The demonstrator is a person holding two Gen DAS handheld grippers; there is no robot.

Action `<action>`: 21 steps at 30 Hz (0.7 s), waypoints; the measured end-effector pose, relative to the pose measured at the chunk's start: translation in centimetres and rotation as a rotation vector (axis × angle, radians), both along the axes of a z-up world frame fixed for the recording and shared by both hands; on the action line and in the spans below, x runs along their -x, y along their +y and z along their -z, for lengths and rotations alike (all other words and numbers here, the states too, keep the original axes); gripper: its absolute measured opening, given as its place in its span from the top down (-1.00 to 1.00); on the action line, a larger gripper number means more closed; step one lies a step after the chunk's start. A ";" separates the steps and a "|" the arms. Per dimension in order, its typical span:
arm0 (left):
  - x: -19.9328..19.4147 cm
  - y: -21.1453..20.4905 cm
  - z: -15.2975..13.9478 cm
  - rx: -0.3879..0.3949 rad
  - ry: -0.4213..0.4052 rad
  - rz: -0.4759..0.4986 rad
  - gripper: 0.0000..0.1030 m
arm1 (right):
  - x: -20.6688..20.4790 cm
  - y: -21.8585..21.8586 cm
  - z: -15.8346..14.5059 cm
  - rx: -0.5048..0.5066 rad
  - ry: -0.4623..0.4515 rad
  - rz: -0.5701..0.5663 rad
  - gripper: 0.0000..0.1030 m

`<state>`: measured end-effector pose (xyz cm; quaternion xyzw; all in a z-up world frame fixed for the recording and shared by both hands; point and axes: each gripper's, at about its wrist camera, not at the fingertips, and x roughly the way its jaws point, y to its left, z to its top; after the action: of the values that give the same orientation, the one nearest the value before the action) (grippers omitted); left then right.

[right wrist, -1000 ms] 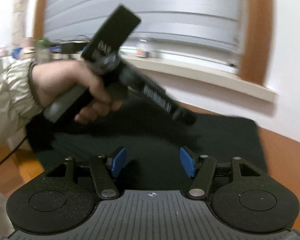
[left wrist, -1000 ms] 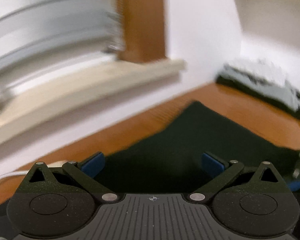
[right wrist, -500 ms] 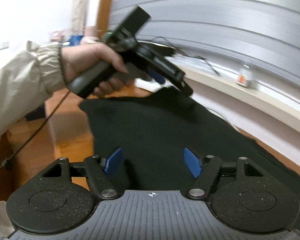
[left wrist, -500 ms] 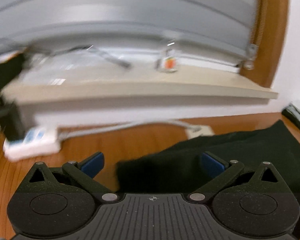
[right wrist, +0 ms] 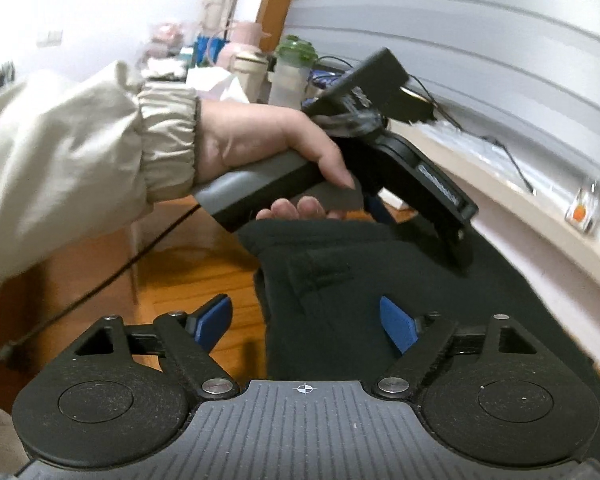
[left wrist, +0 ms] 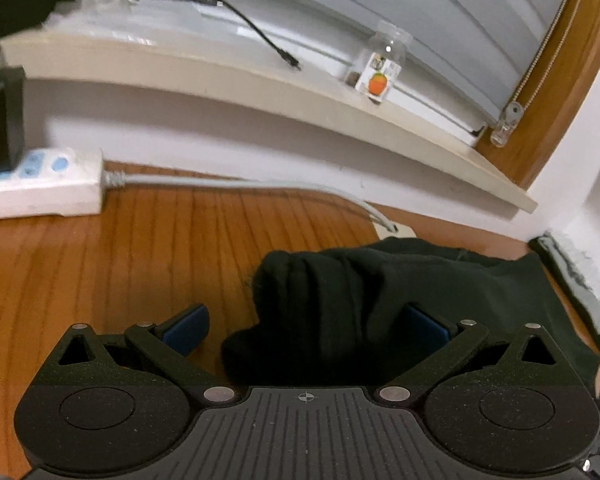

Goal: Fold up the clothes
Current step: 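Grasp the folded sweatpants edge with both tools and lift it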

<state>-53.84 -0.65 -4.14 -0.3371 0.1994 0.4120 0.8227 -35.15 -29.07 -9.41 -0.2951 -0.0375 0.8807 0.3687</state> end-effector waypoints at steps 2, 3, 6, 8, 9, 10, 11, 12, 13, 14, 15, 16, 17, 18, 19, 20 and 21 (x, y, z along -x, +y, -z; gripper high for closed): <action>-0.1 0.3 0.4 0.013 -0.007 0.005 -1.00 | 0.8 0.2 0.2 -0.031 -0.038 0.008 -0.59; -0.1 0.3 0.4 0.013 -0.011 0.011 -1.00 | 1.2 0.4 0.3 -0.040 -0.051 0.011 -0.60; -0.3 0.7 0.6 0.017 -0.021 0.021 -0.99 | 2.3 0.9 0.7 -0.068 -0.091 0.021 -0.63; -0.5 0.7 0.7 0.014 -0.018 0.035 -0.99 | 2.7 1.2 1.1 -0.088 -0.117 0.031 -0.63; -0.6 0.7 0.7 0.013 -0.017 0.042 -0.99 | 2.7 1.4 1.4 -0.095 -0.125 0.034 -0.63; -0.7 0.7 0.7 0.012 -0.015 0.048 -0.98 | 2.7 1.7 1.5 -0.100 -0.129 0.036 -0.65; -0.8 0.7 0.8 0.012 -0.015 0.054 -0.96 | 2.7 1.9 1.7 -0.105 -0.133 0.037 -0.68; -0.9 0.7 0.8 0.012 -0.015 0.060 -0.95 | 2.7 2.1 1.8 -0.103 -0.131 0.038 -0.68; -1.0 0.7 0.8 0.010 -0.011 0.061 -0.94 | 2.8 2.3 1.8 -0.096 -0.128 0.037 -0.68; -1.0 0.7 0.8 0.009 -0.007 0.062 -0.91 | 3.1 2.5 1.9 -0.092 -0.129 0.035 -0.69; -0.9 0.7 0.8 0.009 -0.009 0.063 -0.90 | 3.2 2.7 1.9 -0.090 -0.129 0.032 -0.68; -0.8 0.7 0.8 0.010 -0.011 0.063 -0.84 | 3.2 2.8 1.9 -0.086 -0.126 0.028 -0.65; -0.7 0.7 0.9 0.010 -0.014 0.064 -0.77 | 3.1 2.9 1.9 -0.081 -0.122 0.024 -0.55; -0.6 0.7 0.9 0.011 -0.016 0.064 -0.72 | 3.1 3.1 1.9 -0.076 -0.117 0.019 -0.47; -0.5 0.6 0.9 0.013 -0.021 0.063 -0.63 | 3.0 3.2 1.8 -0.072 -0.112 0.015 -0.43; -0.4 0.6 0.9 0.016 -0.025 0.061 -0.54 | 3.0 3.3 1.8 -0.067 -0.108 0.010 -0.33; -0.2 0.6 1.0 0.018 -0.030 0.060 -0.51 | 2.9 3.3 1.8 -0.069 -0.101 0.008 -0.21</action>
<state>-53.62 -0.05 -5.10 -0.3447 0.2009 0.3802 0.8344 -38.03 -25.73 -11.20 -0.3264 -0.0854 0.8613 0.3798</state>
